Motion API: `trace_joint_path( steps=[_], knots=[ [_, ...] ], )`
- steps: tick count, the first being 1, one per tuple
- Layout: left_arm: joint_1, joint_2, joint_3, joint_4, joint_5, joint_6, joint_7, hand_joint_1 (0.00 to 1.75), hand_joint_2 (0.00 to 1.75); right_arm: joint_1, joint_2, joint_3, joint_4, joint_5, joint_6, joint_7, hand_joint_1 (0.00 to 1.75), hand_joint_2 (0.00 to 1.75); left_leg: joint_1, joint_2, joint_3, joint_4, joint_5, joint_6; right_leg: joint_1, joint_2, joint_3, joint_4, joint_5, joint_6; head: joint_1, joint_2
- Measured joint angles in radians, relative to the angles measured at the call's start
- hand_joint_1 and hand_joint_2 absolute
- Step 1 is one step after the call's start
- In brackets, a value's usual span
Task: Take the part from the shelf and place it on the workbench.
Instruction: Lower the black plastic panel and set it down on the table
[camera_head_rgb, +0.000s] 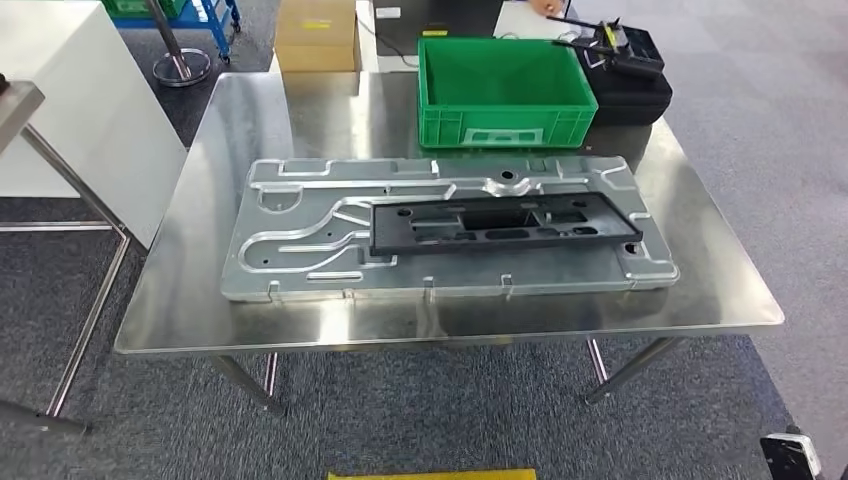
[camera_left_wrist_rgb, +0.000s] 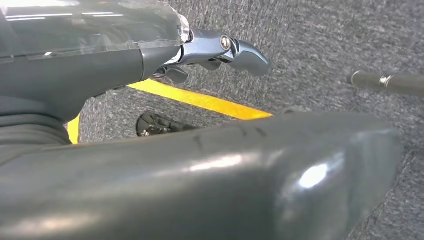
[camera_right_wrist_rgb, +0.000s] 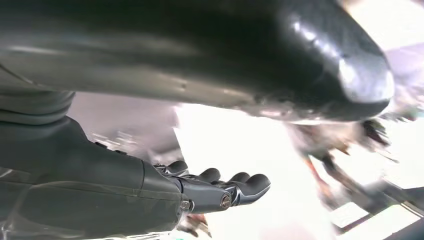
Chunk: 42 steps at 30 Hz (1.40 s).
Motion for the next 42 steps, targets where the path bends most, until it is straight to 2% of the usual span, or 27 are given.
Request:
trace_joint_path(
  steps=[2, 3, 4, 5, 6, 8, 9, 10, 13, 14, 15, 18, 19, 20, 21, 23, 25, 26, 28, 30, 33, 34, 35, 36, 39, 40, 42],
  knots=[
    [-0.001, -0.008, 0.004, 0.0, -0.001, 0.0, -0.002, 0.0, 0.0, -0.008, 0.013, -0.07, 0.158, 0.005, 0.035, 0.002, 0.0, 0.0, -0.002, 0.005, -0.018, -0.005, 0.02, 0.018, -0.005, 0.001, -0.044, 0.124, -0.096, 0.012, 0.001, 0.0],
    [-0.001, -0.008, 0.004, 0.0, -0.001, 0.0, -0.003, 0.0, 0.0, -0.017, 0.017, -0.084, 0.215, 0.011, 0.049, 0.011, 0.0, 0.0, -0.004, 0.007, -0.027, -0.004, 0.026, 0.018, -0.006, 0.001, -0.059, 0.179, -0.124, 0.014, 0.002, 0.0],
    [-0.001, -0.009, 0.005, 0.0, -0.003, 0.0, -0.004, 0.0, 0.0, -0.028, 0.021, -0.096, 0.278, 0.022, 0.064, 0.023, 0.0, 0.0, -0.005, 0.009, -0.037, -0.003, 0.032, 0.017, -0.007, 0.001, -0.06, 0.208, -0.135, 0.016, 0.002, 0.0],
    [-0.001, -0.01, 0.006, 0.0, -0.004, 0.0, -0.006, 0.0, 0.0, -0.039, 0.028, -0.106, 0.35, 0.041, 0.079, 0.041, 0.0, 0.0, -0.005, 0.01, -0.046, -0.002, 0.039, 0.016, -0.008, 0.001, -0.044, 0.203, -0.126, 0.015, 0.002, 0.0],
    [-0.001, -0.011, 0.008, 0.0, -0.005, 0.0, -0.008, 0.0, 0.0, -0.049, 0.036, -0.114, 0.42, 0.066, 0.091, 0.064, 0.0, 0.0, -0.005, 0.011, -0.056, -0.001, 0.045, 0.013, -0.009, 0.001, -0.008, 0.161, -0.102, 0.013, 0.002, 0.0],
    [-0.001, -0.014, 0.009, 0.0, -0.008, 0.0, -0.013, 0.0, 0.0, -0.069, 0.054, -0.121, 0.539, 0.116, 0.116, 0.131, 0.0, 0.0, -0.006, 0.011, -0.072, 0.005, 0.057, 0.005, -0.008, 0.001, 0.091, 0.02, -0.06, 0.006, 0.002, 0.0],
    [0.0, -0.015, 0.01, 0.0, -0.011, 0.0, -0.016, 0.0, 0.0, -0.079, 0.061, -0.122, 0.588, 0.136, 0.129, 0.171, 0.0, 0.0, -0.007, 0.011, -0.076, 0.006, 0.063, -0.001, -0.005, 0.002, 0.125, -0.033, -0.048, 0.002, 0.001, 0.0],
    [-0.001, -0.016, 0.01, 0.0, -0.014, 0.0, -0.019, 0.0, 0.0, -0.087, 0.066, -0.123, 0.633, 0.153, 0.143, 0.212, 0.0, 0.0, -0.008, 0.012, -0.078, 0.006, 0.07, -0.008, -0.002, 0.003, 0.143, -0.065, -0.045, -0.003, 0.001, 0.0],
    [0.0, -0.018, 0.01, 0.0, -0.025, 0.0, -0.025, 0.0, 0.0, -0.1, 0.077, -0.124, 0.728, 0.192, 0.186, 0.322, 0.0, 0.0, -0.008, 0.011, -0.08, 0.003, 0.087, -0.027, 0.0, 0.0, 0.132, -0.076, -0.031, -0.021, 0.002, 0.0],
    [0.001, -0.018, 0.01, 0.0, -0.028, 0.0, -0.025, 0.0, 0.0, -0.105, 0.08, -0.125, 0.75, 0.205, 0.201, 0.358, 0.0, 0.0, -0.007, 0.009, -0.086, 0.01, 0.074, -0.032, -0.001, -0.003, 0.123, -0.077, -0.021, -0.029, 0.001, 0.0],
    [0.002, -0.019, 0.01, 0.0, -0.032, 0.0, -0.025, 0.0, 0.0, -0.11, 0.083, -0.125, 0.769, 0.218, 0.216, 0.39, 0.0, 0.0, -0.006, 0.008, -0.095, 0.033, 0.042, -0.037, -0.003, -0.007, 0.112, -0.079, -0.01, -0.038, 0.001, 0.0],
    [0.002, -0.02, 0.009, 0.0, -0.044, -0.001, -0.025, 0.0, 0.0, -0.118, 0.092, -0.124, 0.813, 0.253, 0.279, 0.469, 0.0, 0.0, -0.002, 0.007, -0.134, 0.198, -0.109, -0.045, 0.002, -0.023, 0.071, -0.077, 0.021, -0.054, 0.0, 0.0],
    [0.001, -0.02, 0.009, 0.0, -0.047, -0.001, -0.025, 0.0, 0.0, -0.121, 0.094, -0.124, 0.826, 0.263, 0.299, 0.488, 0.0, 0.0, -0.002, 0.007, -0.137, 0.251, -0.131, -0.047, 0.004, -0.03, 0.057, -0.075, 0.03, -0.055, 0.0, 0.0],
    [0.001, -0.02, 0.009, 0.0, -0.049, -0.001, -0.025, 0.0, 0.0, -0.123, 0.097, -0.123, 0.837, 0.27, 0.315, 0.501, 0.0, 0.0, -0.002, 0.008, -0.128, 0.279, -0.128, -0.048, 0.006, -0.037, 0.042, -0.071, 0.038, -0.055, 0.0, 0.0],
    [0.0, -0.02, 0.009, 0.0, -0.051, -0.001, -0.025, 0.0, 0.0, -0.125, 0.099, -0.122, 0.845, 0.277, 0.327, 0.508, 0.0, 0.0, -0.002, 0.009, -0.103, 0.273, -0.105, -0.048, 0.008, -0.045, 0.027, -0.067, 0.045, -0.055, 0.0, 0.0],
    [-0.002, -0.02, 0.008, 0.0, -0.056, -0.001, -0.025, 0.0, 0.0, -0.13, 0.105, -0.119, 0.859, 0.292, 0.351, 0.515, 0.0, 0.0, -0.003, 0.028, -0.006, 0.165, -0.057, -0.042, 0.01, -0.061, 0.004, -0.056, 0.056, -0.051, 0.0, 0.0],
    [-0.007, -0.02, 0.005, 0.0, -0.06, -0.001, -0.025, 0.0, 0.0, -0.134, 0.112, -0.114, 0.868, 0.306, 0.371, 0.52, 0.0, 0.0, -0.01, 0.061, 0.093, 0.022, -0.063, -0.032, 0.013, -0.079, -0.007, -0.045, 0.064, -0.042, 0.0, 0.0],
    [-0.01, -0.02, 0.004, 0.0, -0.061, -0.002, -0.026, 0.0, 0.0, -0.136, 0.115, -0.112, 0.872, 0.311, 0.377, 0.52, 0.0, 0.0, -0.014, 0.071, 0.117, -0.02, -0.075, -0.025, 0.013, -0.09, -0.008, -0.041, 0.068, -0.037, 0.001, 0.0],
    [-0.013, -0.02, 0.002, 0.0, -0.063, -0.002, -0.026, 0.0, 0.0, -0.143, 0.12, -0.107, 0.877, 0.317, 0.382, 0.515, 0.0, 0.0, -0.016, 0.06, 0.117, -0.04, -0.073, -0.01, 0.011, -0.108, -0.007, -0.042, 0.078, -0.025, 0.0, 0.0],
    [-0.012, -0.021, 0.001, 0.0, -0.067, -0.003, -0.026, 0.0, 0.0, -0.149, 0.124, -0.102, 0.881, 0.321, 0.384, 0.508, 0.0, 0.0, -0.013, 0.044, 0.104, -0.047, -0.053, 0.003, 0.006, -0.083, -0.017, -0.021, 0.058, -0.01, 0.0, 0.0],
    [-0.013, -0.022, -0.002, 0.0, -0.07, -0.004, -0.026, 0.0, 0.0, -0.149, 0.126, -0.1, 0.886, 0.32, 0.388, 0.507, 0.0, 0.0, -0.011, 0.026, 0.076, -0.048, -0.026, 0.015, 0.0, -0.015, -0.077, 0.139, -0.055, 0.004, 0.003, 0.0],
    [-0.013, -0.022, -0.003, 0.0, -0.071, -0.004, -0.027, 0.0, 0.0, -0.148, 0.126, -0.099, 0.888, 0.318, 0.39, 0.509, 0.0, 0.0, -0.011, 0.021, 0.067, -0.047, -0.02, 0.016, -0.001, -0.008, -0.094, 0.195, -0.081, 0.006, 0.003, 0.0],
    [-0.012, -0.022, -0.004, 0.0, -0.071, -0.004, -0.027, 0.0, 0.0, -0.148, 0.127, -0.099, 0.89, 0.316, 0.392, 0.511, 0.0, 0.0, -0.011, 0.015, 0.059, -0.044, -0.016, 0.015, -0.001, -0.005, -0.097, 0.222, -0.089, 0.007, 0.003, 0.0],
    [-0.012, -0.022, -0.005, 0.0, -0.072, -0.004, -0.027, 0.0, 0.0, -0.149, 0.127, -0.099, 0.891, 0.315, 0.394, 0.511, 0.0, 0.0, -0.01, 0.011, 0.054, -0.04, -0.013, 0.013, -0.002, -0.004, -0.08, 0.209, -0.076, 0.008, 0.003, 0.0],
    [-0.012, -0.022, -0.007, 0.0, -0.073, -0.004, -0.027, 0.0, 0.0, -0.151, 0.128, -0.099, 0.894, 0.314, 0.393, 0.515, 0.0, 0.0, -0.011, 0.001, 0.044, -0.024, -0.011, 0.005, -0.002, 0.001, 0.037, 0.016, 0.0, 0.001, 0.003, 0.0],
    [-0.013, -0.022, -0.007, 0.0, -0.073, -0.004, -0.027, 0.0, 0.0, -0.153, 0.128, -0.099, 0.894, 0.313, 0.393, 0.517, 0.0, 0.0, -0.012, -0.001, 0.039, -0.018, -0.01, -0.001, -0.001, 0.003, 0.06, -0.029, 0.011, -0.003, 0.003, 0.0],
    [-0.014, -0.022, -0.008, 0.0, -0.073, -0.004, -0.027, 0.0, 0.0, -0.154, 0.128, -0.099, 0.895, 0.311, 0.394, 0.522, 0.0, 0.0, -0.013, -0.002, 0.029, -0.011, -0.005, -0.013, 0.005, 0.006, 0.066, -0.051, 0.014, -0.011, 0.003, 0.0]
  ],
)
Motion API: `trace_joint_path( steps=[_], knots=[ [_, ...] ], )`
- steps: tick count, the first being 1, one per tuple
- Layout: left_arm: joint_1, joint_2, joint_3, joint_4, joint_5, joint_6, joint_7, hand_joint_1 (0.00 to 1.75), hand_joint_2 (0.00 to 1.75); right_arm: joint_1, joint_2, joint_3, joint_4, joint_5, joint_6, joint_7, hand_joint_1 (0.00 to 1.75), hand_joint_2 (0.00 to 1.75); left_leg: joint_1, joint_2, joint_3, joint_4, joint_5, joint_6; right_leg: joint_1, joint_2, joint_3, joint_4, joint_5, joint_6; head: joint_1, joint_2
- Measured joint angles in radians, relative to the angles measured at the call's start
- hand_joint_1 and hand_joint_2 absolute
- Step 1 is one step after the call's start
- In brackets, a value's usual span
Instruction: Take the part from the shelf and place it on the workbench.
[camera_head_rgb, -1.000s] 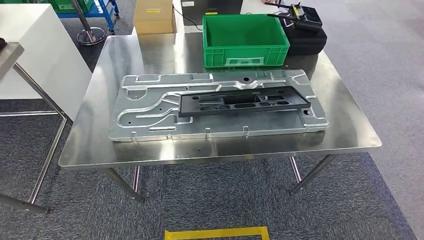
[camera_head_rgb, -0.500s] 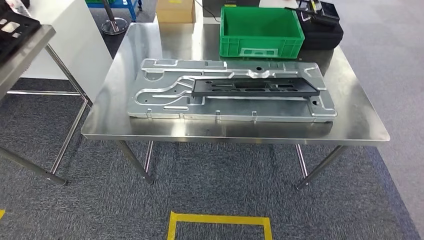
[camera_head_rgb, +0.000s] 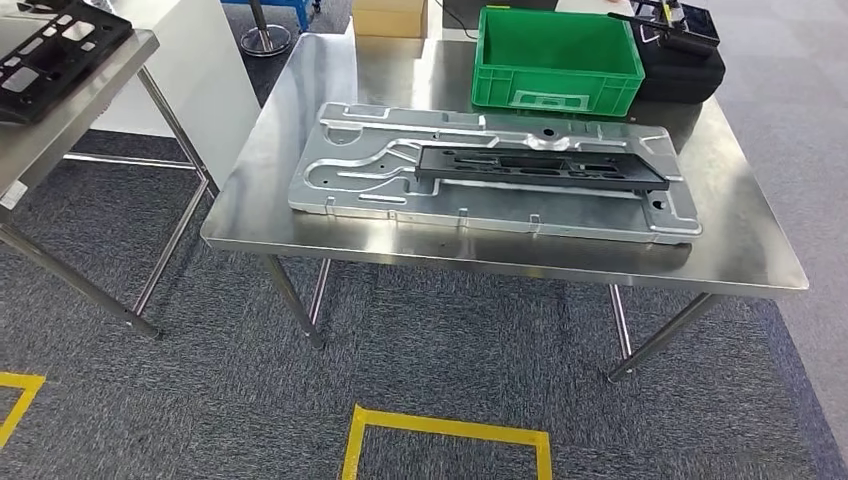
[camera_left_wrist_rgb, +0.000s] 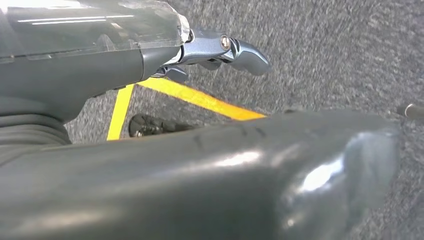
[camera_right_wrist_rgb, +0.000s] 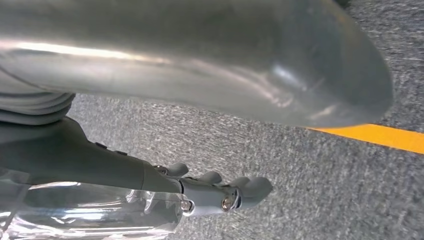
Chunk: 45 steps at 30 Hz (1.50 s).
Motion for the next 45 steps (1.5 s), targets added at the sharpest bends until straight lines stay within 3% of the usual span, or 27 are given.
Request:
trace_joint_path(
  steps=[2, 3, 6, 8, 9, 10, 12, 13, 14, 17, 18, 19, 21, 22, 23, 25, 27, 29, 30, 32, 34, 37, 38, 40, 41, 43, 45],
  knots=[
    [0.001, 0.001, 0.0, 0.0, 0.0, 0.0, 0.0, 0.0, 0.0, 0.0, 0.0, 0.0, 0.001, -0.001, 0.001, 0.002, 0.0, 0.0, 0.001, -0.001, -0.008, 0.005, -0.002, -0.011, -0.003, -0.004, -0.008, -0.003, 0.009, -0.013, 0.0, 0.0],
    [0.001, 0.002, 0.0, 0.0, 0.0, 0.0, 0.0, 0.0, 0.0, -0.001, 0.001, 0.0, 0.002, -0.001, 0.001, 0.002, 0.0, 0.0, 0.001, -0.001, -0.016, 0.02, -0.019, -0.015, -0.005, -0.006, -0.013, -0.007, 0.016, -0.022, -0.001, 0.0],
    [-0.001, 0.003, 0.0, 0.0, 0.0, 0.001, 0.0, 0.0, 0.0, -0.003, 0.002, 0.0, 0.002, 0.0, 0.002, 0.002, 0.0, 0.0, 0.007, 0.002, -0.077, 0.178, -0.133, -0.026, -0.004, -0.015, -0.037, -0.011, 0.035, -0.039, -0.003, 0.0],
    [-0.001, 0.003, 0.0, 0.0, 0.0, 0.0, -0.001, 0.0, 0.0, -0.003, 0.002, 0.0, 0.002, 0.001, 0.003, 0.001, 0.0, 0.0, 0.01, 0.002, -0.102, 0.274, -0.178, -0.03, -0.001, -0.019, -0.057, -0.007, 0.048, -0.04, -0.003, 0.0],
    [-0.001, 0.003, 0.0, 0.0, 0.0, 0.0, -0.001, 0.0, 0.0, -0.003, 0.002, 0.0, 0.002, 0.002, 0.003, 0.0, 0.0, 0.0, 0.011, 0.002, -0.088, 0.27, -0.172, -0.031, 0.0, -0.02, -0.068, -0.004, 0.055, -0.039, -0.003, 0.0],
    [-0.002, 0.003, 0.0, 0.0, 0.0, 0.0, -0.002, 0.0, 0.0, -0.004, 0.002, 0.0, 0.002, 0.004, 0.003, -0.001, 0.0, 0.0, 0.011, 0.002, -0.055, 0.225, -0.15, -0.03, 0.001, -0.021, -0.078, 0.0, 0.061, -0.037, -0.003, 0.0],
    [-0.005, 0.003, 0.0, 0.0, 0.001, 0.0, -0.004, 0.0, 0.0, -0.005, 0.003, 0.0, 0.002, 0.01, 0.006, -0.006, 0.0, 0.0, 0.009, 0.004, 0.04, 0.076, -0.101, -0.022, 0.002, -0.022, -0.096, 0.009, 0.074, -0.03, -0.003, 0.0],
    [-0.007, 0.003, 0.0, 0.0, 0.001, 0.0, -0.006, 0.0, 0.0, -0.006, 0.003, 0.0, 0.002, 0.012, 0.008, -0.011, 0.0, 0.0, 0.007, 0.004, 0.07, 0.019, -0.085, -0.017, 0.003, -0.022, -0.102, 0.012, 0.08, -0.024, -0.002, 0.0],
    [-0.009, 0.003, 0.0, 0.0, 0.001, 0.0, -0.008, 0.0, 0.0, -0.007, 0.004, 0.0, 0.002, 0.014, 0.011, -0.015, 0.0, 0.0, 0.005, 0.004, 0.084, -0.011, -0.078, -0.011, 0.003, -0.023, -0.106, 0.013, 0.088, -0.018, -0.002, 0.0],
    [-0.009, 0.004, 0.0, 0.0, 0.001, 0.0, -0.012, 0.0, 0.0, -0.008, 0.004, 0.0, 0.003, 0.017, 0.02, -0.027, 0.0, 0.0, 0.001, 0.005, 0.068, -0.018, -0.053, 0.009, -0.001, -0.021, -0.111, 0.007, 0.108, 0.002, 0.0, 0.0],
    [-0.009, 0.003, 0.0, 0.0, 0.002, 0.0, -0.013, 0.0, 0.0, -0.008, 0.004, 0.0, 0.003, 0.018, 0.021, -0.031, 0.0, 0.0, 0.002, 0.007, 0.06, -0.021, -0.04, 0.017, -0.003, -0.018, -0.116, 0.014, 0.094, 0.008, 0.0, 0.0],
    [-0.009, 0.003, 0.0, 0.0, 0.002, 0.0, -0.013, 0.0, 0.0, -0.007, 0.004, 0.0, 0.003, 0.018, 0.022, -0.035, 0.0, 0.0, 0.004, 0.008, 0.049, -0.025, -0.026, 0.023, -0.004, -0.015, -0.124, 0.037, 0.059, 0.013, 0.002, 0.0],
    [-0.009, 0.003, 0.0, 0.0, 0.002, 0.0, -0.014, 0.0, 0.0, -0.007, 0.004, 0.0, 0.003, 0.018, 0.024, -0.044, 0.0, 0.0, 0.006, 0.01, 0.021, -0.025, -0.001, 0.031, -0.006, -0.011, -0.152, 0.142, -0.049, 0.022, 0.004, 0.0],
    [-0.009, 0.003, 0.0, 0.0, 0.002, 0.0, -0.014, 0.0, 0.0, -0.008, 0.003, 0.0, 0.003, 0.018, 0.026, -0.049, 0.0, 0.0, 0.006, 0.01, 0.004, -0.024, 0.01, 0.031, -0.007, -0.011, -0.164, 0.207, -0.092, 0.025, 0.005, 0.0],
    [-0.008, 0.004, 0.0, 0.0, 0.001, 0.0, -0.014, 0.0, 0.0, -0.009, 0.003, 0.0, 0.003, 0.018, 0.028, -0.055, 0.0, 0.0, 0.005, 0.011, -0.013, -0.021, 0.022, 0.03, -0.008, -0.011, -0.168, 0.258, -0.11, 0.028, 0.005, 0.0],
    [-0.008, 0.004, 0.0, 0.0, 0.001, 0.001, -0.014, 0.0, 0.0, -0.009, 0.003, 0.0, 0.003, 0.019, 0.034, -0.067, 0.0, 0.0, 0.006, 0.01, -0.048, -0.011, 0.042, 0.025, -0.009, -0.011, -0.129, 0.27, -0.079, 0.03, 0.005, 0.0],
    [-0.008, 0.004, 0.0, 0.0, 0.001, 0.001, -0.014, 0.0, 0.0, -0.012, 0.003, 0.0, 0.003, 0.02, 0.038, -0.073, 0.0, 0.0, 0.006, 0.009, -0.078, 0.002, 0.056, 0.018, -0.01, -0.008, -0.027, 0.151, -0.039, 0.027, 0.005, 0.0],
    [-0.01, 0.004, 0.0, 0.0, 0.001, 0.001, -0.014, 0.0, 0.0, -0.017, 0.003, 0.0, 0.003, 0.024, 0.044, -0.073, 0.0, 0.0, 0.004, 0.008, -0.095, 0.012, 0.069, 0.007, -0.007, -0.003, 0.065, 0.013, -0.051, 0.017, 0.004, 0.0],
    [-0.012, 0.004, 0.0, 0.0, 0.001, 0.0, -0.014, 0.0, 0.0, -0.019, 0.003, 0.0, 0.003, 0.026, 0.048, -0.072, 0.0, 0.0, 0.004, 0.008, -0.099, 0.014, 0.077, 0.001, -0.003, -0.001, 0.084, -0.022, -0.063, 0.011, 0.004, 0.0],
    [-0.013, 0.005, 0.0, 0.0, 0.001, 0.001, -0.014, 0.0, 0.0, -0.021, 0.003, 0.0, 0.003, 0.029, 0.054, -0.069, 0.0, 0.0, 0.005, 0.007, -0.103, 0.014, 0.089, -0.012, -0.001, -0.004, 0.079, -0.034, -0.056, -0.004, 0.005, 0.0],
    [-0.012, 0.007, 0.0, 0.0, 0.001, 0.001, -0.014, 0.0, 0.0, -0.022, 0.003, 0.0, 0.003, 0.031, 0.057, -0.066, 0.0, 0.0, 0.007, 0.006, -0.118, 0.042, 0.048, -0.022, -0.004, -0.011, 0.06, -0.037, -0.035, -0.023, 0.004, 0.0],
    [-0.011, 0.008, 0.0, 0.0, 0.001, 0.0, -0.013, 0.0, 0.0, -0.023, 0.003, 0.0, 0.003, 0.033, 0.058, -0.059, 0.0, 0.0, 0.011, 0.006, -0.163, 0.208, -0.103, -0.033, 0.0, -0.018, 0.016, -0.036, 0.002, -0.039, 0.002, 0.0],
    [-0.012, 0.008, 0.0, 0.0, 0.001, 0.0, -0.013, 0.0, 0.0, -0.023, 0.003, 0.0, 0.003, 0.033, 0.058, -0.056, 0.0, 0.0, 0.011, 0.006, -0.169, 0.265, -0.126, -0.035, 0.002, -0.019, -0.001, -0.034, 0.014, -0.039, 0.002, 0.0],
    [-0.012, 0.008, 0.0, 0.0, 0.001, 0.0, -0.013, 0.0, 0.0, -0.023, 0.003, 0.0, 0.004, 0.033, 0.058, -0.052, 0.0, 0.0, 0.012, 0.006, -0.14, 0.298, -0.098, -0.034, 0.006, -0.021, -0.038, -0.026, 0.037, -0.038, 0.002, 0.0],
    [-0.013, 0.009, 0.0, 0.0, 0.0, 0.0, -0.013, 0.0, 0.0, -0.023, 0.003, 0.0, 0.004, 0.033, 0.058, -0.052, 0.0, 0.0, 0.011, 0.006, -0.101, 0.264, -0.068, -0.03, 0.008, -0.021, -0.057, -0.021, 0.047, -0.036, 0.002, 0.0],
    [-0.016, 0.01, 0.0, 0.0, 0.0, 0.0, -0.013, 0.0, 0.0, -0.023, 0.003, 0.0, 0.004, 0.033, 0.058, -0.053, 0.0, 0.0, 0.008, 0.007, 0.014, 0.12, -0.048, -0.018, 0.011, -0.022, -0.084, -0.01, 0.065, -0.031, 0.002, 0.0],
    [-0.021, 0.011, 0.0, 0.0, 0.0, 0.0, -0.013, 0.0, 0.0, -0.023, 0.004, 0.0, 0.004, 0.033, 0.058, -0.054, 0.0, 0.0, 0.002, 0.007, 0.096, -0.007, -0.075, -0.005, 0.012, -0.024, -0.097, -0.005, 0.084, -0.022, 0.002, 0.0]
  ],
)
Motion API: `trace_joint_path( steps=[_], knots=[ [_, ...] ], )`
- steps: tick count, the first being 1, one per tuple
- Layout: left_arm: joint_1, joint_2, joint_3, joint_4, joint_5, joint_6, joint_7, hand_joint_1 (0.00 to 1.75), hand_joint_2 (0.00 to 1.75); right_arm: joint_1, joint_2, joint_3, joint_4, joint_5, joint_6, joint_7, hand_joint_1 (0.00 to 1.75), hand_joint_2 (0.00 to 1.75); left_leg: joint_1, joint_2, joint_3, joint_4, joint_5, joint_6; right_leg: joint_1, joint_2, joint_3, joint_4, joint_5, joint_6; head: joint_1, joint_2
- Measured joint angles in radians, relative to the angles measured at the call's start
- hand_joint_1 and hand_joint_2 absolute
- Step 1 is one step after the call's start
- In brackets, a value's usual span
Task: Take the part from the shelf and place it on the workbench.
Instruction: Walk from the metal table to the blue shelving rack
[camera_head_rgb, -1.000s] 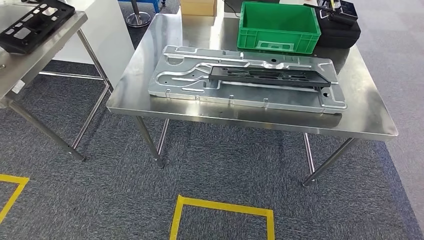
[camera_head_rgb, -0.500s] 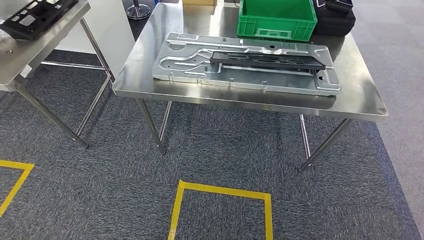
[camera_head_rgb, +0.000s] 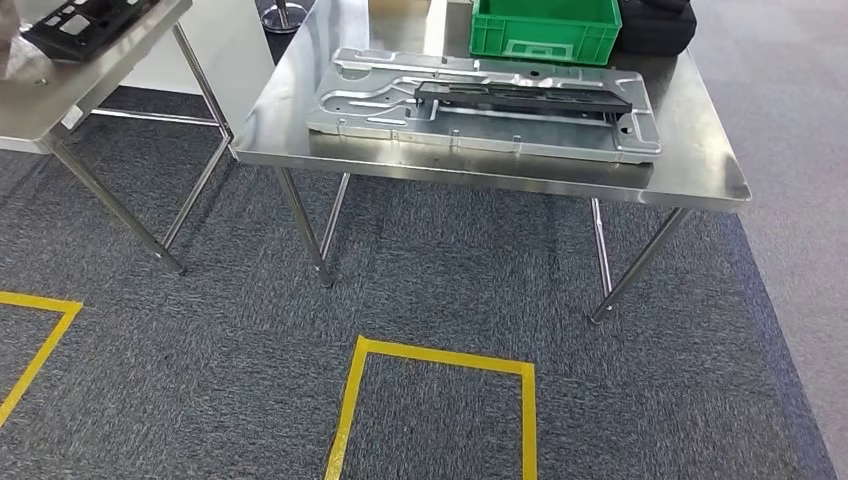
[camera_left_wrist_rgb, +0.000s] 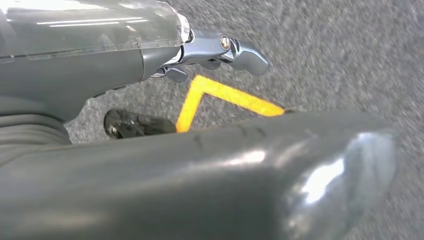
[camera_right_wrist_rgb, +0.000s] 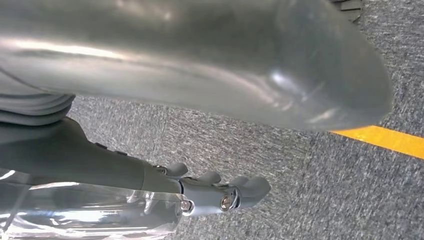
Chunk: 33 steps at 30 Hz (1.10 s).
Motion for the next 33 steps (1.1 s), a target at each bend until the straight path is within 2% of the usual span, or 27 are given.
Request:
trace_joint_path(
  steps=[1, 2, 3, 4, 5, 7, 8, 9, 10, 11, 12, 13, 14, 15, 16, 18, 19, 21, 23, 24, 25, 26, 28, 29, 30, 31, 33],
  knots=[
    [-0.001, 0.0, 0.0, 0.0, 0.0, 0.0, 0.0, 0.0, 0.0, 0.001, 0.0, 0.0, 0.0, 0.0, 0.0, 0.0, 0.0, 0.0, -0.004, 0.0, 0.013, -0.029, -0.007, 0.007, -0.001, -0.001, -0.003, -0.001, 0.01, 0.006, 0.0, 0.0],
    [0.0, 0.0, 0.0, 0.0, 0.0, 0.0, 0.0, 0.0, 0.0, 0.002, 0.0, 0.0, 0.0, 0.0, 0.0, 0.0, 0.0, 0.0, -0.004, 0.001, 0.009, -0.037, -0.002, 0.015, -0.002, -0.001, -0.005, -0.003, 0.02, 0.013, 0.0, 0.0],
    [0.002, 0.0, 0.0, 0.0, 0.0, 0.0, 0.0, 0.0, 0.0, 0.002, 0.0, 0.0, 0.0, 0.0, 0.0, 0.0, 0.0, 0.0, -0.003, 0.003, 0.0, -0.038, 0.01, 0.023, -0.004, 0.001, -0.009, -0.001, 0.016, 0.019, 0.0, 0.0],
    [0.003, -0.001, 0.0, 0.0, 0.0, 0.0, 0.0, 0.0, 0.0, 0.003, 0.0, 0.0, 0.001, 0.001, 0.0, -0.001, 0.0, 0.0, -0.001, 0.005, -0.011, -0.04, 0.023, 0.032, -0.006, 0.005, -0.017, 0.013, -0.008, 0.026, 0.001, 0.0],
    [0.004, -0.001, 0.0, 0.0, 0.0, 0.0, 0.0, 0.0, 0.0, 0.005, 0.0, 0.0, 0.001, 0.001, 0.0, -0.001, 0.0, 0.0, 0.001, 0.008, -0.025, -0.042, 0.038, 0.038, -0.008, 0.009, -0.028, 0.046, -0.054, 0.032, 0.002, 0.0],
    [0.004, -0.001, 0.0, 0.0, 0.0, 0.0, 0.0, 0.0, 0.0, 0.005, 0.0, 0.0, 0.002, 0.004, -0.001, -0.002, 0.0, 0.0, 0.001, 0.009, -0.06, -0.041, 0.065, 0.045, -0.013, 0.013, -0.053, 0.161, -0.165, 0.044, 0.005, 0.0],
    [0.004, -0.001, 0.0, 0.0, 0.0, -0.001, 0.0, 0.0, 0.0, 0.004, -0.001, 0.0, 0.003, 0.006, -0.002, -0.002, 0.0, 0.0, 0.001, 0.009, -0.078, -0.039, 0.079, 0.044, -0.016, 0.013, -0.061, 0.223, -0.195, 0.049, 0.005, 0.0],
    [0.005, -0.001, 0.0, 0.0, -0.001, -0.001, 0.0, 0.0, 0.0, 0.004, -0.001, 0.0, 0.003, 0.009, -0.003, -0.002, 0.0, 0.0, 0.001, 0.01, -0.098, -0.035, 0.091, 0.043, -0.018, 0.013, -0.059, 0.267, -0.196, 0.053, 0.005, 0.0],
    [0.005, -0.001, 0.0, 0.0, -0.002, -0.002, -0.001, 0.0, 0.0, 0.003, -0.001, 0.0, 0.003, 0.012, -0.003, -0.002, 0.0, 0.0, 0.002, 0.01, -0.118, -0.029, 0.103, 0.04, -0.021, 0.013, -0.045, 0.283, -0.174, 0.056, 0.005, 0.0],
    [0.005, -0.001, 0.0, 0.0, -0.004, -0.002, -0.001, 0.0, 0.0, 0.003, -0.001, 0.0, 0.003, 0.014, -0.003, -0.005, 0.0, 0.0, 0.003, 0.01, -0.139, -0.021, 0.113, 0.036, -0.024, 0.013, -0.013, 0.265, -0.14, 0.058, 0.004, 0.0],
    [0.005, -0.001, 0.0, 0.0, -0.006, -0.002, -0.001, 0.0, 0.0, 0.002, -0.001, 0.0, 0.003, 0.014, -0.002, -0.01, 0.0, 0.0, 0.005, 0.009, -0.159, -0.011, 0.122, 0.032, -0.027, 0.014, 0.036, 0.215, -0.115, 0.059, 0.004, 0.0],
    [0.005, -0.001, 0.0, 0.0, -0.007, -0.003, -0.002, 0.0, 0.0, 0.001, -0.001, 0.0, 0.003, 0.014, -0.001, -0.016, 0.0, 0.0, 0.004, 0.009, -0.176, 0.0, 0.128, 0.027, -0.027, 0.015, 0.097, 0.141, -0.109, 0.059, 0.005, 0.0],
    [0.004, -0.001, -0.001, 0.0, -0.008, -0.004, -0.003, 0.0, 0.0, -0.001, -0.001, 0.0, 0.003, 0.012, 0.003, -0.024, 0.0, 0.0, 0.004, 0.009, -0.189, 0.01, 0.134, 0.021, -0.027, 0.017, 0.153, 0.061, -0.124, 0.054, 0.004, 0.0],
    [0.004, -0.001, -0.001, 0.0, -0.009, -0.004, -0.004, 0.0, 0.0, -0.003, -0.001, 0.0, 0.004, 0.008, 0.007, -0.03, 0.0, 0.0, 0.003, 0.009, -0.198, 0.017, 0.14, 0.014, -0.025, 0.018, 0.191, 0.002, -0.146, 0.047, 0.004, 0.0],
    [0.003, -0.001, -0.002, 0.0, -0.01, -0.004, -0.005, 0.0, 0.0, -0.004, -0.001, -0.001, 0.004, 0.002, 0.013, -0.034, 0.0, 0.0, 0.002, 0.01, -0.204, 0.02, 0.146, 0.008, -0.021, 0.019, 0.211, -0.035, -0.162, 0.039, 0.004, 0.0],
    [0.002, 0.0, -0.003, 0.0, -0.013, -0.005, -0.006, 0.0, 0.0, -0.003, -0.001, -0.005, 0.005, -0.015, 0.027, -0.037, 0.0, 0.0, 0.005, 0.01, -0.211, 0.022, 0.156, -0.006, -0.021, 0.018, 0.204, -0.049, -0.16, 0.018, 0.004, 0.0],
    [0.004, 0.001, -0.004, 0.0, -0.014, -0.005, -0.005, 0.0, 0.0, -0.002, 0.0, -0.009, 0.005, -0.025, 0.034, -0.037, 0.0, 0.0, 0.007, 0.01, -0.218, 0.032, 0.143, -0.011, -0.022, 0.018, 0.197, -0.05, -0.151, 0.008, 0.004, 0.0],
    [0.006, 0.003, -0.004, 0.0, -0.016, -0.005, -0.002, 0.0, 0.0, -0.002, 0.0, -0.019, 0.005, -0.04, 0.041, -0.039, 0.0, 0.0, 0.011, 0.009, -0.247, 0.112, 0.065, -0.019, -0.022, 0.018, 0.179, -0.051, -0.131, -0.007, 0.003, 0.0],
    [0.007, 0.003, -0.005, 0.0, -0.017, -0.005, 0.001, 0.0, 0.0, -0.001, 0.0, -0.026, 0.006, -0.046, 0.045, -0.041, 0.0, 0.0, 0.011, 0.009, -0.283, 0.241, -0.016, -0.024, -0.018, 0.021, 0.157, -0.047, -0.116, -0.012, 0.002, 0.0],
    [0.007, 0.003, -0.005, 0.0, -0.017, -0.005, 0.002, 0.0, 0.0, 0.0, 0.0, -0.029, 0.006, -0.048, 0.047, -0.041, 0.0, 0.0, 0.011, 0.009, -0.289, 0.286, -0.028, -0.025, -0.016, 0.024, 0.147, -0.044, -0.109, -0.012, 0.002, 0.0],
    [0.007, 0.003, -0.005, 0.0, -0.017, -0.005, 0.003, 0.0, 0.0, 0.0, 0.0, -0.032, 0.006, -0.05, 0.048, -0.041, 0.0, 0.0, 0.011, 0.008, -0.279, 0.297, -0.021, -0.024, -0.014, 0.028, 0.137, -0.041, -0.104, -0.011, 0.002, 0.0],
    [0.007, 0.003, -0.005, 0.0, -0.017, -0.005, 0.004, 0.0, 0.0, 0.0, 0.0, -0.036, 0.006, -0.052, 0.048, -0.041, 0.0, 0.0, 0.011, 0.006, -0.251, 0.271, -0.001, -0.021, -0.013, 0.033, 0.128, -0.037, -0.1, -0.009, 0.002, 0.0],
    [0.007, 0.005, -0.006, 0.0, -0.018, -0.005, 0.006, 0.0, 0.0, -0.001, 0.002, -0.04, 0.006, -0.053, 0.048, -0.039, 0.0, 0.0, 0.011, -0.013, -0.151, 0.132, 0.037, -0.009, -0.011, 0.044, 0.115, -0.029, -0.094, -0.005, 0.002, 0.0],
    [0.007, 0.006, -0.006, 0.0, -0.018, -0.005, 0.006, 0.0, 0.0, -0.002, 0.004, -0.042, 0.006, -0.054, 0.048, -0.039, 0.0, 0.0, 0.01, -0.025, -0.107, 0.067, 0.045, -0.003, -0.01, 0.049, 0.109, -0.025, -0.091, -0.001, 0.002, 0.0],
    [0.007, 0.007, -0.006, 0.0, -0.018, -0.006, 0.007, 0.0, 0.0, -0.003, 0.006, -0.043, 0.006, -0.054, 0.046, -0.038, 0.0, 0.0, 0.009, -0.035, -0.08, 0.022, 0.045, 0.002, -0.01, 0.054, 0.104, -0.021, -0.088, 0.003, 0.002, 0.0],
    [0.007, 0.008, -0.006, 0.0, -0.018, -0.006, 0.008, 0.0, 0.0, -0.004, 0.008, -0.044, 0.006, -0.054, 0.044, -0.037, 0.0, 0.0, 0.007, -0.038, -0.07, 0.003, 0.041, 0.006, -0.01, 0.059, 0.1, -0.019, -0.084, 0.009, 0.003, 0.0],
    [0.007, 0.008, -0.006, 0.0, -0.018, -0.006, 0.011, 0.0, 0.0, -0.005, 0.008, -0.047, 0.006, -0.051, 0.038, -0.033, 0.0, 0.0, 0.007, -0.025, -0.074, -0.007, 0.047, 0.014, -0.011, 0.066, 0.095, -0.018, -0.079, 0.022, 0.003, 0.0]
  ],
)
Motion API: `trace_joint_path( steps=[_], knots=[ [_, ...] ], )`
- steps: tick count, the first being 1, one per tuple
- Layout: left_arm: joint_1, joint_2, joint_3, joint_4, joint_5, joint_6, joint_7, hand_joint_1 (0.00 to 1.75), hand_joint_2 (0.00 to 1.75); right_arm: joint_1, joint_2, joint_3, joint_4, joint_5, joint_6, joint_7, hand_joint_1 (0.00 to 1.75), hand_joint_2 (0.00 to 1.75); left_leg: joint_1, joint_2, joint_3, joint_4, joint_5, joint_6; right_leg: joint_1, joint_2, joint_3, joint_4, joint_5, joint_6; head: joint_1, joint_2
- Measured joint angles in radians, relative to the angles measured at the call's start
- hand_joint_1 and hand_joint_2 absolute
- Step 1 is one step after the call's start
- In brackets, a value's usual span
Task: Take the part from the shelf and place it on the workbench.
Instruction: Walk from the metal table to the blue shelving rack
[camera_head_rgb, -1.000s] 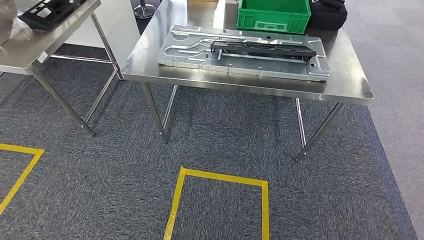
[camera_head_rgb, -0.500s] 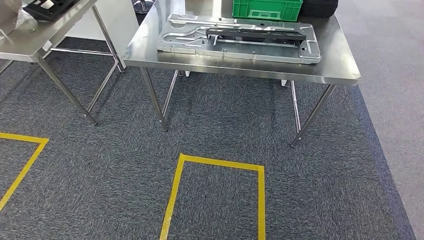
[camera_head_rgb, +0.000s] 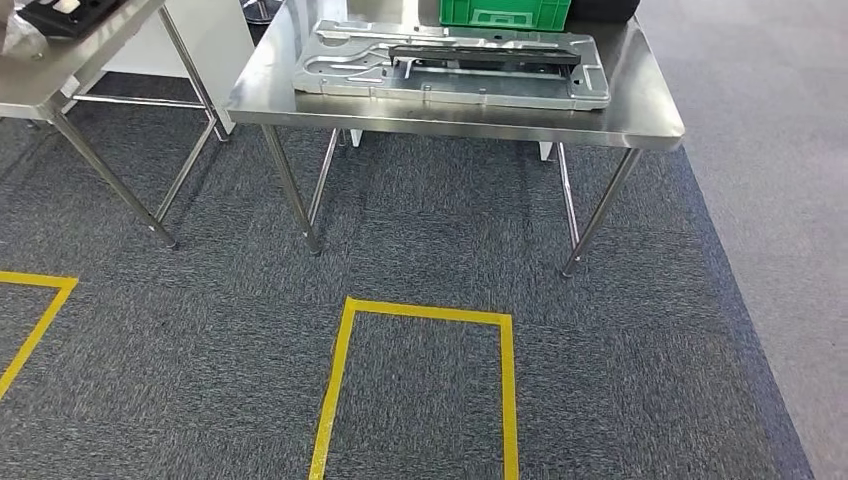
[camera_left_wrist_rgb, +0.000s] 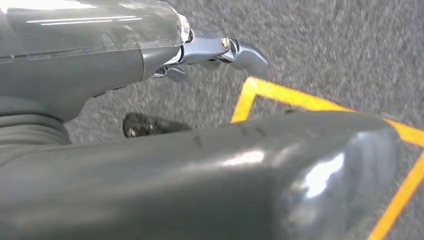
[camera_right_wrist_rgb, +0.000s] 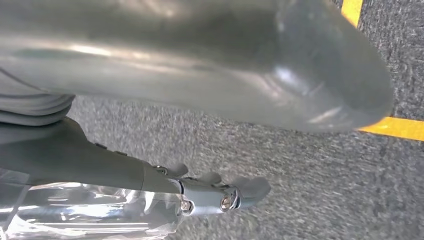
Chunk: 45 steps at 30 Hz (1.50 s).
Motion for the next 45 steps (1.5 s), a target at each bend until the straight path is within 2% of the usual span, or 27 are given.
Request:
trace_joint_path(
  steps=[2, 5, 6, 7, 8, 10, 12, 15, 17, 18, 20, 21, 22, 23, 25, 27, 28, 31, 32, 33, 36, 37, 38, 39, 41, 43, 45],
  knots=[
    [-0.001, -0.001, 0.0, 0.0, 0.0, 0.0, 0.002, 0.0, 0.0, 0.0, 0.001, -0.001, 0.0, 0.008, -0.006, 0.003, 0.0, 0.0, 0.004, 0.015, -0.004, -0.01, 0.011, 0.013, 0.0, -0.013, -0.019, 0.034, -0.025, 0.009, 0.002, 0.0],
    [0.001, -0.001, 0.0, 0.0, 0.0, 0.0, 0.003, 0.0, 0.0, -0.002, 0.001, -0.001, 0.0, 0.015, -0.01, 0.003, 0.0, 0.0, 0.004, 0.04, -0.015, -0.013, 0.019, 0.024, -0.004, -0.034, -0.106, 0.215, -0.124, 0.02, 0.006, 0.0],
    [0.002, -0.001, 0.0, 0.0, 0.0, 0.0, 0.003, 0.0, 0.0, -0.002, 0.002, -0.001, 0.0, 0.015, -0.01, 0.004, 0.0, 0.0, 0.003, 0.047, -0.018, -0.011, 0.02, 0.024, -0.006, -0.035, -0.128, 0.266, -0.14, 0.023, 0.006, 0.0],
    [0.003, -0.001, 0.0, 0.0, 0.0, 0.0, 0.004, 0.0, 0.0, 0.0, 0.002, -0.001, 0.0, 0.017, -0.01, 0.006, 0.0, 0.0, 0.003, 0.052, -0.02, -0.009, 0.021, 0.024, -0.008, -0.037, -0.134, 0.283, -0.137, 0.026, 0.006, 0.0],
    [0.002, 0.0, 0.0, 0.0, 0.0, 0.0, 0.004, 0.0, 0.0, 0.001, 0.002, -0.001, 0.001, 0.02, -0.01, 0.011, 0.0, 0.0, 0.003, 0.055, -0.022, -0.007, 0.02, 0.023, -0.01, -0.039, -0.119, 0.26, -0.114, 0.027, 0.006, 0.0],
    [0.0, -0.001, 0.0, 0.0, 0.0, 0.0, 0.004, 0.0, 0.0, 0.001, 0.001, -0.001, 0.001, 0.027, -0.01, 0.018, 0.0, 0.0, 0.003, 0.059, -0.023, 0.0, 0.018, 0.018, -0.013, -0.047, -0.045, 0.126, -0.05, 0.024, 0.006, 0.0],
    [-0.003, -0.001, 0.0, 0.0, -0.001, -0.002, 0.001, 0.0, 0.0, -0.001, 0.001, -0.001, 0.001, 0.031, -0.01, 0.022, 0.0, 0.0, -0.001, 0.061, -0.026, 0.009, 0.014, 0.008, -0.009, -0.055, 0.008, 0.021, -0.017, 0.016, 0.006, 0.0],
    [-0.004, 0.0, -0.001, 0.0, 0.0, -0.005, -0.012, 0.0, 0.0, -0.002, 0.002, -0.001, 0.001, 0.034, -0.009, 0.033, 0.0, 0.0, -0.003, 0.061, -0.03, 0.012, 0.015, -0.01, -0.006, -0.054, 0.01, 0.002, -0.014, 0.001, 0.005, 0.0],
    [-0.003, 0.0, -0.001, 0.0, 0.0, -0.007, -0.02, 0.0, 0.0, -0.002, 0.002, -0.001, 0.001, 0.036, -0.009, 0.037, 0.0, 0.0, -0.001, 0.051, -0.043, 0.039, -0.008, -0.021, -0.01, -0.053, 0.009, -0.004, -0.007, -0.013, 0.004, 0.0],
    [-0.003, 0.001, -0.001, 0.0, 0.0, -0.008, -0.022, 0.0, 0.0, -0.003, 0.002, -0.001, 0.001, 0.038, -0.009, 0.037, 0.0, 0.0, 0.001, 0.044, -0.061, 0.081, -0.037, -0.026, -0.012, -0.053, 0.008, -0.007, -0.004, -0.019, 0.004, 0.0],
    [-0.001, 0.001, -0.001, 0.0, 0.001, -0.009, -0.026, 0.0, 0.0, -0.004, 0.002, -0.001, 0.001, 0.039, -0.01, 0.037, 0.0, 0.0, 0.003, 0.036, -0.119, 0.214, -0.106, -0.032, -0.01, -0.052, 0.002, -0.006, -0.001, -0.026, 0.003, 0.0],
    [0.0, 0.001, -0.001, 0.0, 0.001, -0.01, -0.027, 0.0, 0.0, -0.003, 0.002, -0.001, 0.001, 0.04, -0.01, 0.037, 0.0, 0.0, 0.004, 0.035, -0.145, 0.272, -0.128, -0.035, -0.008, -0.052, -0.001, -0.004, 0.001, -0.027, 0.004, 0.0],
    [0.001, 0.001, -0.001, 0.0, 0.001, -0.01, -0.027, 0.0, 0.0, -0.003, 0.002, -0.001, 0.001, 0.04, -0.009, 0.038, 0.0, 0.0, 0.005, 0.035, -0.156, 0.3, -0.131, -0.036, -0.008, -0.05, -0.004, 0.0, 0.002, -0.027, 0.004, 0.0],
    [0.002, 0.001, -0.001, 0.0, 0.001, -0.01, -0.027, 0.0, 0.0, -0.003, 0.002, -0.001, 0.001, 0.041, -0.009, 0.038, 0.0, 0.0, 0.006, 0.035, -0.149, 0.288, -0.115, -0.037, -0.008, -0.048, -0.007, 0.004, 0.003, -0.027, 0.004, 0.0],
    [0.002, 0.003, -0.001, 0.0, 0.002, -0.01, -0.028, 0.0, 0.0, -0.003, 0.002, -0.001, 0.002, 0.043, -0.009, 0.038, 0.0, 0.0, 0.007, 0.033, -0.085, 0.165, -0.05, -0.034, -0.008, -0.044, -0.011, 0.012, 0.002, -0.026, 0.004, 0.0],
    [0.0, 0.005, -0.001, 0.0, 0.002, -0.01, -0.029, 0.0, 0.0, -0.005, 0.002, -0.001, 0.002, 0.045, -0.01, 0.039, 0.0, 0.0, 0.005, 0.028, -0.033, 0.055, -0.011, -0.025, -0.005, -0.041, -0.017, 0.019, 0.002, -0.017, 0.004, 0.0],
    [-0.001, 0.006, -0.001, 0.0, 0.003, -0.01, -0.03, 0.0, 0.0, -0.005, 0.002, -0.001, 0.002, 0.046, -0.01, 0.039, 0.0, 0.0, 0.004, 0.026, -0.025, 0.032, -0.005, -0.019, -0.005, -0.04, -0.021, 0.021, 0.005, -0.011, 0.004, 0.0],
    [-0.001, 0.006, -0.001, 0.0, 0.003, -0.01, -0.031, 0.0, 0.0, -0.004, 0.002, -0.001, 0.003, 0.047, -0.013, 0.039, 0.0, 0.0, 0.001, 0.027, -0.035, 0.027, 0.009, 0.001, -0.005, -0.038, -0.031, 0.023, 0.013, 0.01, 0.005, 0.0],
    [-0.001, 0.006, -0.001, 0.0, 0.003, -0.01, -0.031, 0.0, 0.0, -0.004, 0.002, -0.001, 0.003, 0.047, -0.014, 0.039, 0.0, 0.0, 0.002, 0.03, -0.041, 0.024, 0.017, 0.009, -0.006, -0.039, -0.037, 0.033, -0.001, 0.016, 0.005, 0.0],
    [-0.001, 0.006, 0.0, 0.0, 0.003, -0.01, -0.031, 0.0, 0.0, -0.004, 0.002, -0.001, 0.004, 0.048, -0.015, 0.039, 0.0, 0.0, 0.004, 0.032, -0.048, 0.021, 0.026, 0.017, -0.007, -0.04, -0.049, 0.059, -0.029, 0.02, 0.006, 0.0],
    [-0.003, 0.006, 0.0, 0.0, 0.003, -0.01, -0.031, 0.0, 0.0, -0.005, 0.001, -0.001, 0.004, 0.05, -0.018, 0.039, 0.0, 0.0, 0.001, 0.037, -0.081, 0.021, 0.049, 0.028, -0.008, -0.042, -0.106, 0.233, -0.158, 0.029, 0.008, 0.0],
    [-0.002, 0.007, 0.0, 0.0, 0.003, -0.01, -0.031, 0.0, 0.0, -0.005, 0.001, -0.001, 0.004, 0.051, -0.019, 0.039, 0.0, 0.0, 0.0, 0.039, -0.093, 0.023, 0.057, 0.028, -0.009, -0.042, -0.112, 0.277, -0.177, 0.031, 0.008, 0.0],
    [-0.002, 0.007, 0.0, 0.0, 0.003, -0.01, -0.031, 0.0, 0.0, -0.005, 0.001, -0.001, 0.004, 0.051, -0.019, 0.039, 0.0, 0.0, -0.002, 0.039, -0.104, 0.025, 0.064, 0.028, -0.008, -0.042, -0.101, 0.285, -0.173, 0.031, 0.008, 0.0],
    [-0.003, 0.007, 0.0, 0.0, 0.003, -0.01, -0.031, 0.0, 0.0, -0.005, 0.001, -0.001, 0.004, 0.052, -0.02, 0.039, 0.0, 0.0, -0.003, 0.04, -0.115, 0.027, 0.071, 0.026, -0.008, -0.042, -0.071, 0.254, -0.151, 0.029, 0.008, 0.0],
    [-0.003, 0.007, 0.0, 0.0, 0.002, -0.01, -0.031, 0.0, 0.0, -0.008, 0.0, -0.001, 0.005, 0.053, -0.02, 0.038, 0.0, 0.0, -0.005, 0.04, -0.134, 0.033, 0.085, 0.022, -0.006, -0.043, 0.029, 0.117, -0.102, 0.02, 0.008, 0.0],
    [-0.003, 0.006, 0.0, 0.0, 0.002, -0.01, -0.031, 0.0, 0.0, -0.014, -0.001, -0.001, 0.005, 0.053, -0.019, 0.038, 0.0, 0.0, -0.007, 0.041, -0.145, 0.036, 0.101, 0.013, 0.0, -0.045, 0.1, 0.005, -0.084, 0.008, 0.008, 0.0],
    [-0.003, 0.006, 0.0, 0.0, 0.001, -0.01, -0.032, 0.0, 0.0, -0.016, -0.002, -0.001, 0.005, 0.053, -0.017, 0.037, 0.0, 0.0, -0.007, 0.042, -0.149, 0.031, 0.121, 0.001, 0.006, -0.045, 0.105, -0.023, -0.076, -0.003, 0.01, 0.0]
  ],
)
